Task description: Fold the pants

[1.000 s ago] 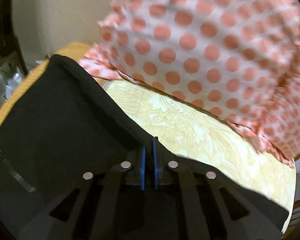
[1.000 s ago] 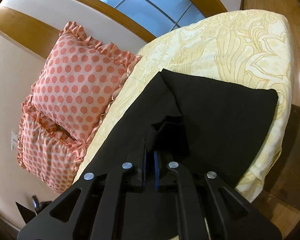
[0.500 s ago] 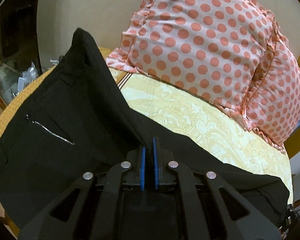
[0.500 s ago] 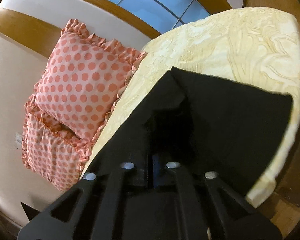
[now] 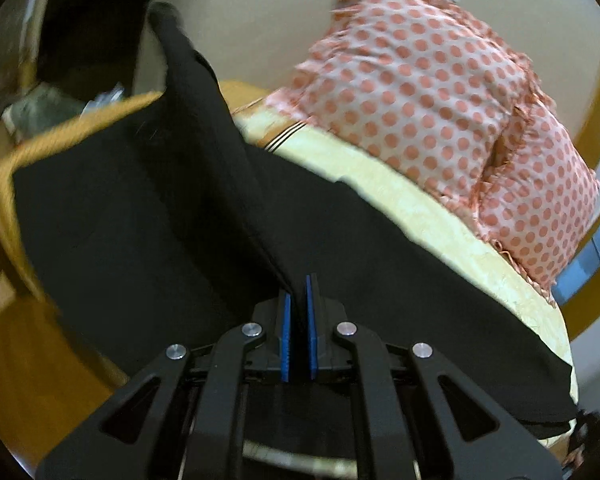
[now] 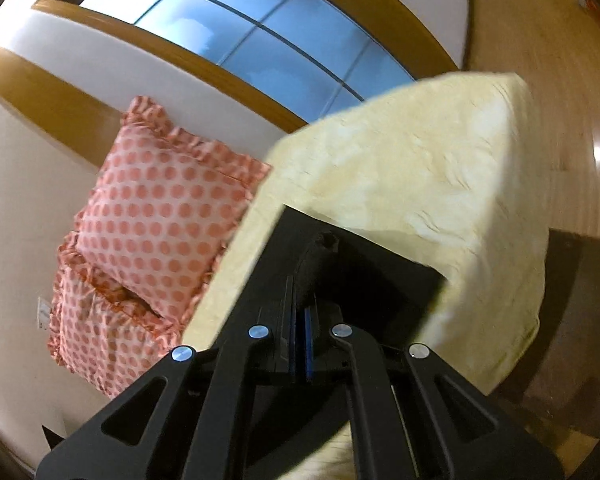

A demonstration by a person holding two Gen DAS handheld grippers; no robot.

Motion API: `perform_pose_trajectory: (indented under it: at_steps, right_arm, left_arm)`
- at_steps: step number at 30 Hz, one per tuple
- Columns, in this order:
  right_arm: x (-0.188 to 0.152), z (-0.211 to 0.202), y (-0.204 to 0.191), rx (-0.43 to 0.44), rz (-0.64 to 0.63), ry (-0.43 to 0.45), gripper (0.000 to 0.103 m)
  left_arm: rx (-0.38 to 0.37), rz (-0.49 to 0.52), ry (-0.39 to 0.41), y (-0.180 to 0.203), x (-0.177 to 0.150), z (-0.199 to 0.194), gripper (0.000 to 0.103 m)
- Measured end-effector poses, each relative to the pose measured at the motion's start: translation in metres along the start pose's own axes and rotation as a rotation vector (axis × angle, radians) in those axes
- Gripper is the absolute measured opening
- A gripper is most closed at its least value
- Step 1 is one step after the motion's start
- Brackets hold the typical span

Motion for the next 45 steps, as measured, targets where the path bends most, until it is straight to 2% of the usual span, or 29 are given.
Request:
perform_pose_trajectory:
  at_steps: [2,4,8,9,11,12,13,14,19,22,26,28,29,30,31,32,34,37,41,45]
  right_arm:
    - [-0.003,0.003,0.009,-0.015,0.015,-0.011,0.003]
    - [-0.005,0.004,0.014,-0.017,0.027,-0.016,0.003]
    - [-0.005,0.003,0.013,-0.018,0.02,-0.011,0.003]
    - [-0.005,0.004,0.013,-0.018,0.022,-0.012,0.003]
    - [-0.005,0.004,0.013,-0.019,0.023,-0.013,0.003]
    - [-0.005,0.004,0.013,-0.018,0.025,-0.014,0.003]
    - [-0.006,0.004,0.014,-0.02,0.026,-0.015,0.003]
    - [-0.006,0.004,0.014,-0.022,0.027,-0.015,0.003]
    - [-0.007,0.005,0.014,-0.026,0.031,-0.015,0.003]
    - [-0.008,0.006,0.014,-0.026,0.03,-0.015,0.003]
    - [-0.008,0.006,0.014,-0.026,0.03,-0.013,0.003]
    - [-0.008,0.006,0.013,-0.025,0.03,-0.013,0.003]
    - [-0.008,0.006,0.014,-0.025,0.03,-0.013,0.003]
    - [-0.008,0.006,0.013,-0.022,0.027,-0.013,0.003]
    - [-0.006,0.005,0.01,-0.016,0.025,-0.013,0.003]
    - [-0.004,0.004,0.007,-0.002,0.026,-0.011,0.003]
    - [0.0,-0.003,-0.003,0.037,0.011,0.007,0.003]
    - [0.002,-0.01,-0.012,0.028,-0.041,0.028,0.003]
    - [-0.006,-0.003,0.008,-0.016,-0.006,-0.002,0.003]
    - [-0.011,-0.001,0.019,-0.022,0.014,-0.011,0.003]
  left_arm:
    - [0.001,-0.041,-0.004,-0.013,-0.018,-0.001,0.006]
    - [0.016,-0.039,0.003,-0.017,-0.028,-0.001,0.006]
    - [0.033,-0.019,0.018,-0.017,-0.033,-0.004,0.009]
    - [0.026,-0.029,0.015,-0.019,-0.032,-0.005,0.014]
    - [0.014,-0.07,0.028,-0.028,-0.025,-0.012,0.034]
    - [0.028,-0.093,0.045,-0.035,-0.02,-0.017,0.053]
    - [0.035,-0.121,0.069,-0.044,-0.013,-0.023,0.059]
    - [0.028,-0.151,0.077,-0.052,-0.007,-0.027,0.059]
    - [-0.063,-0.308,0.013,-0.091,0.012,-0.017,0.057]
    - [-0.066,-0.346,0.011,-0.104,0.02,-0.017,0.057]
    - [-0.106,-0.422,-0.008,-0.124,0.035,-0.009,0.057]
    - [-0.11,-0.447,-0.02,-0.13,0.044,-0.002,0.052]
    - [-0.113,-0.453,-0.02,-0.132,0.047,0.0,0.049]
    - [-0.097,-0.45,-0.015,-0.135,0.052,0.001,0.036]
    - [-0.077,-0.44,-0.015,-0.138,0.055,0.001,0.014]
    - [-0.061,-0.425,-0.017,-0.14,0.058,0.0,0.01]
    - [-0.074,-0.4,0.008,-0.138,0.061,-0.011,0.006]
    - [-0.046,-0.339,0.052,-0.137,0.057,-0.036,0.006]
    - [0.007,-0.352,0.013,-0.156,0.03,-0.036,0.006]
    - [0.002,-0.369,0.016,-0.165,0.02,-0.033,0.007]
Point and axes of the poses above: each gripper's, at about its wrist camera, not at the fingertips, and z roughly the way its jaws point, y to its right, x to its top, the point moved 9 cm from there along z, roughly the way its jaws point, and after that the axes turned 6 degrees about -y, right-handed, at the moved point
